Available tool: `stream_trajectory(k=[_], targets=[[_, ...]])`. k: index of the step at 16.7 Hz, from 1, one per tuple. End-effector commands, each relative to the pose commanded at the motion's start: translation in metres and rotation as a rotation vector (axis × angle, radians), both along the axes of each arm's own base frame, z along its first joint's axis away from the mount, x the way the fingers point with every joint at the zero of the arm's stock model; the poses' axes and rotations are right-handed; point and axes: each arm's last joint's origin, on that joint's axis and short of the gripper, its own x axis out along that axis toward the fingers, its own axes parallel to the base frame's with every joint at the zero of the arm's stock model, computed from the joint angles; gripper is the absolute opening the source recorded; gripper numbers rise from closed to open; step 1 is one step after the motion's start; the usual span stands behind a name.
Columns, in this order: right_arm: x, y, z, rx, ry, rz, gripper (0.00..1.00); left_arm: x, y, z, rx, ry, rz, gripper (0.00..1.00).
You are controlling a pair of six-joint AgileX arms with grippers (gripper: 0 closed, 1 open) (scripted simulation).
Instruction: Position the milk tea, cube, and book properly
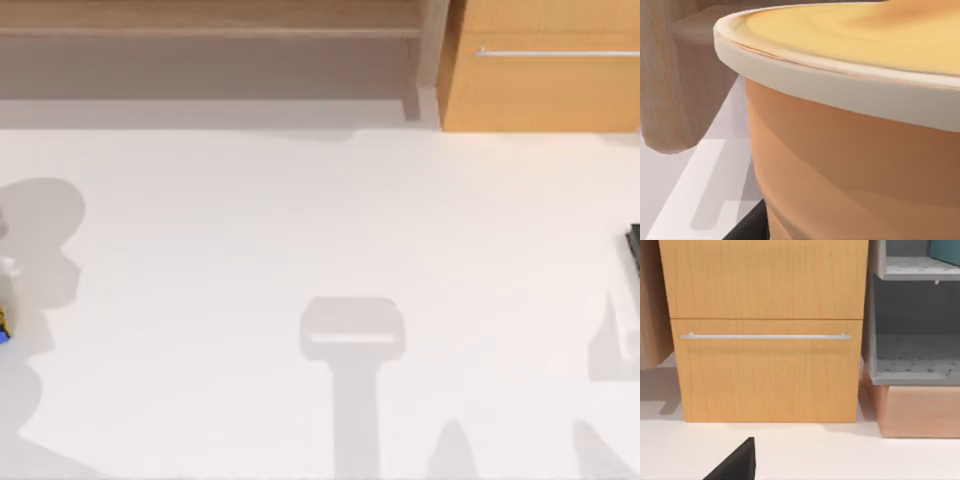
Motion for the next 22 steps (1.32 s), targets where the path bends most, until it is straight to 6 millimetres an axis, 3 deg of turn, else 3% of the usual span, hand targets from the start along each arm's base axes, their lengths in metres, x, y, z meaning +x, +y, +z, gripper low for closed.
stream_trajectory(k=[7,17,22], targets=[[0.000,0.000,0.000,0.000,0.000,0.000,1.00,0.000,0.000,0.000,0.000,0.000,0.000,0.98],[0.000,0.000,0.000,0.000,0.000,0.000,1.00,-0.001,0.000,0.001,0.002,-0.003,-0.001,1.00],[0.000,0.000,0.000,0.000,0.000,0.000,1.00,-0.020,0.001,0.000,0.001,-0.001,0.002,1.00]])
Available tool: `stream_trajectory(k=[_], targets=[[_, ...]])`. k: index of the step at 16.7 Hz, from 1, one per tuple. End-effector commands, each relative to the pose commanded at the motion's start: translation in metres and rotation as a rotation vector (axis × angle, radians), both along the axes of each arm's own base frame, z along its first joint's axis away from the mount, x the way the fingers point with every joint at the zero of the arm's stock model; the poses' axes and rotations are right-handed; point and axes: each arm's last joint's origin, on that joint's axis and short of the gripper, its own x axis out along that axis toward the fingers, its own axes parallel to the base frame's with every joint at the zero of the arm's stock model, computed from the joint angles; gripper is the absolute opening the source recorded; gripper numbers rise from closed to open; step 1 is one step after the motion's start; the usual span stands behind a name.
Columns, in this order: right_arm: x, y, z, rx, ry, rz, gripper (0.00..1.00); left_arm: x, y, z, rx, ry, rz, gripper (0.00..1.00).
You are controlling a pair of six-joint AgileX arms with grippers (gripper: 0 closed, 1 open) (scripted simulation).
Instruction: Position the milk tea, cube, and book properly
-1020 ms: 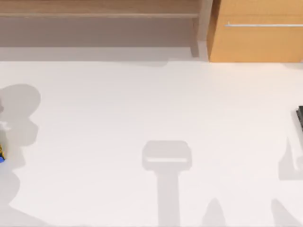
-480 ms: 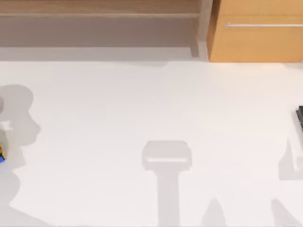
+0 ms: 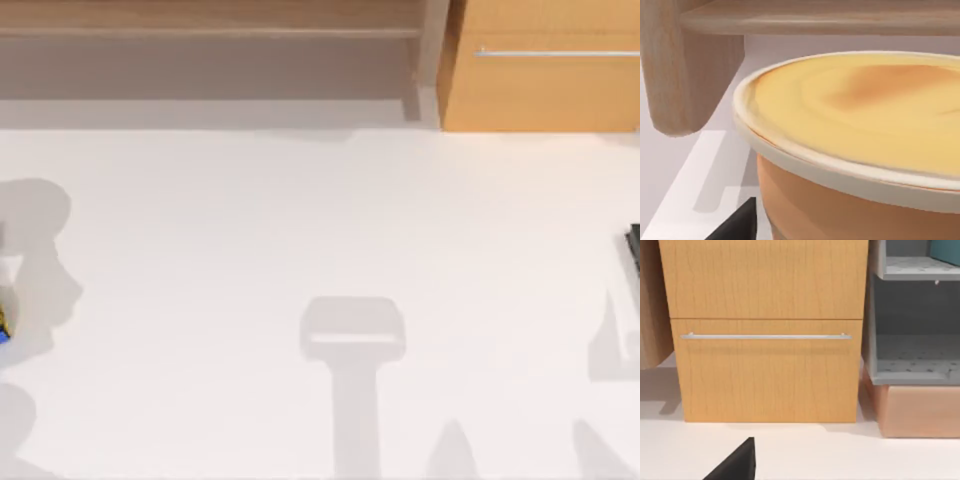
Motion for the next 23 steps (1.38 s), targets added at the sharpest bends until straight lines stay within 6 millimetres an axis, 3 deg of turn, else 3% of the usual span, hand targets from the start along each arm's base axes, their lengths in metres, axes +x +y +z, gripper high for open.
stream_trajectory(k=[2,7,16,23], targets=[[0.000,0.000,0.000,0.000,0.000,0.000,1.00,-0.009,0.000,0.000,-0.001,0.001,-0.001,1.00],[0.000,0.000,0.000,0.000,0.000,0.000,1.00,-0.009,-0.001,-0.001,-0.002,0.004,-0.004,1.00],[0.000,0.000,0.000,0.000,0.000,0.000,1.00,-0.026,0.000,0.045,0.001,0.001,-0.001,1.00],[0.000,0.000,0.000,0.000,0.000,0.000,1.00,-0.025,-0.002,0.051,-0.001,-0.002,-0.006,1.00]])
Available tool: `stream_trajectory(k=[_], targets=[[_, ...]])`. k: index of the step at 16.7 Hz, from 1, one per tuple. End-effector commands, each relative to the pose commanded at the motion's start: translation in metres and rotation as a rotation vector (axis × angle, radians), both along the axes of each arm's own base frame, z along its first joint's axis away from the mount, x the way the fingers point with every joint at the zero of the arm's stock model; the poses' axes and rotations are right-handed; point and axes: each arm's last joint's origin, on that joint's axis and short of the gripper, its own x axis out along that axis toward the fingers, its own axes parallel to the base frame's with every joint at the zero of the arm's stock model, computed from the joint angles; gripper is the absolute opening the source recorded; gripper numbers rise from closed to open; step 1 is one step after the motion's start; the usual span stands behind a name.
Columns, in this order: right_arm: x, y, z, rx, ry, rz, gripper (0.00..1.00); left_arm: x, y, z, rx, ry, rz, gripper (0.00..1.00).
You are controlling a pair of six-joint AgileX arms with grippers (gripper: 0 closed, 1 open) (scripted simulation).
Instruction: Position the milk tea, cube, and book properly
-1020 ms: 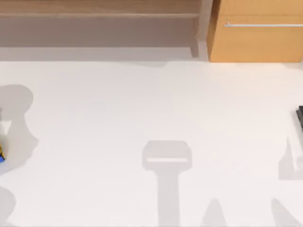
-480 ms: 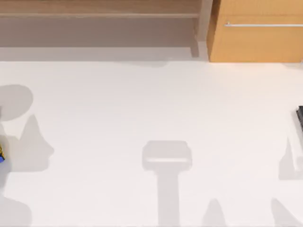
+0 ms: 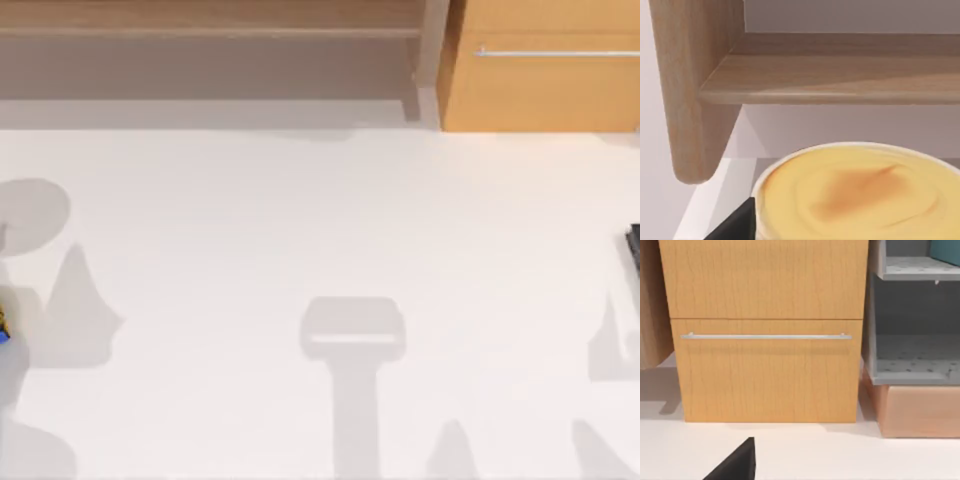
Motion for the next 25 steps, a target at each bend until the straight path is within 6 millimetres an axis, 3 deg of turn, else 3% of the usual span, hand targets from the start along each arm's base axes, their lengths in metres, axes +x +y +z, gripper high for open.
stream_trajectory(k=[4,10,12,14,17,25], targets=[[0.000,0.000,0.000,0.000,0.000,0.000,1.00,0.027,0.001,0.032,-0.013,-0.031,0.028,1.00],[0.000,0.000,0.000,0.000,0.000,0.000,1.00,0.088,-0.010,0.132,-0.091,-0.026,0.087,1.00],[0.000,0.000,0.000,0.000,0.000,0.000,1.00,0.099,-0.021,0.163,-0.134,0.031,0.103,1.00],[0.000,0.000,0.000,0.000,0.000,0.000,1.00,0.104,-0.034,0.182,-0.186,0.143,0.121,1.00],[0.000,0.000,0.000,0.000,0.000,0.000,1.00,0.100,-0.052,0.185,-0.266,0.413,0.162,1.00],[0.000,0.000,0.000,0.000,0.000,0.000,1.00,0.066,-0.079,0.131,-0.344,1.215,0.321,1.00]])
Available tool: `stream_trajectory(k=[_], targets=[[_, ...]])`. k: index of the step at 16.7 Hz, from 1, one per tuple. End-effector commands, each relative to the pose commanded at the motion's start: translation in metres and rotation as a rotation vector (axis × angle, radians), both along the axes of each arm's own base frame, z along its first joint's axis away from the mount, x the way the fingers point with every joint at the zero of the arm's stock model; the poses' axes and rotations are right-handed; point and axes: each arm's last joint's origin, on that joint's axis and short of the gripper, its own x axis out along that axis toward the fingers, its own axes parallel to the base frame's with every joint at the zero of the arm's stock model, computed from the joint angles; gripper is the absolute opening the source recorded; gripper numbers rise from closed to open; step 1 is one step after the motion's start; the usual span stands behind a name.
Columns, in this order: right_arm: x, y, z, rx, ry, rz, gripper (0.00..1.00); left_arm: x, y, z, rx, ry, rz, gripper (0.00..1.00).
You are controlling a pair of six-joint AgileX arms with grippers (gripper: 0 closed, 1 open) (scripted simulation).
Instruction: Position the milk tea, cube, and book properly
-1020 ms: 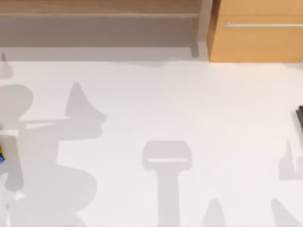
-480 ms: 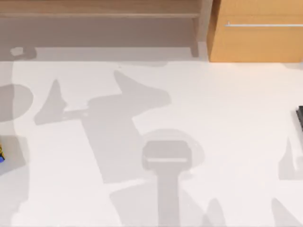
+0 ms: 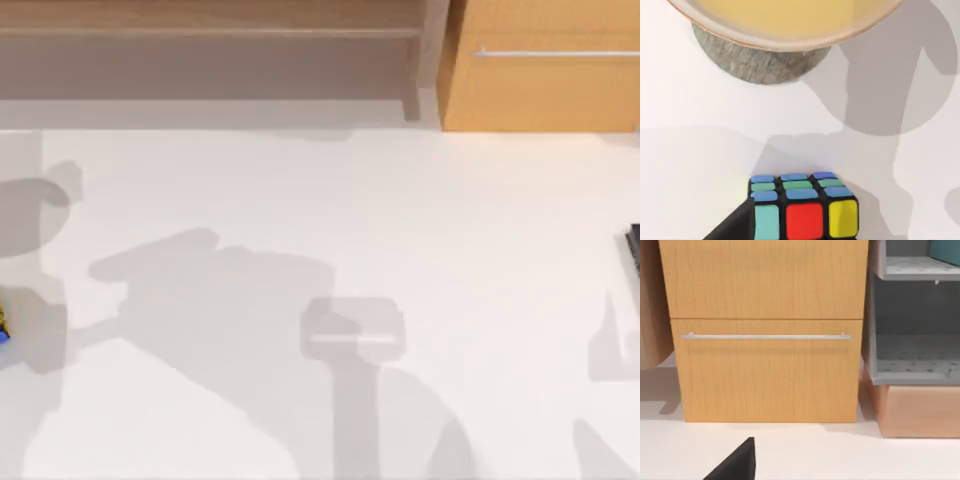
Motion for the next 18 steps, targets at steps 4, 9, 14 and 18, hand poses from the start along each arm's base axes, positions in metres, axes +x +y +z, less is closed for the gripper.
stream_trajectory(k=[4,9,14,18], targets=[[0.000,0.000,0.000,0.000,0.000,0.000,1.00,-0.008,-0.003,-0.041,-0.025,0.294,0.008,1.00],[0.000,0.000,0.000,0.000,0.000,0.000,1.00,-0.010,-0.003,-0.049,-0.031,0.344,0.008,1.00],[0.000,0.000,0.000,0.000,0.000,0.000,1.00,-0.020,-0.004,-0.057,-0.031,0.343,0.009,1.00],[0.000,0.000,0.000,0.000,0.000,0.000,1.00,-0.029,-0.007,-0.081,-0.033,0.350,0.009,1.00]])
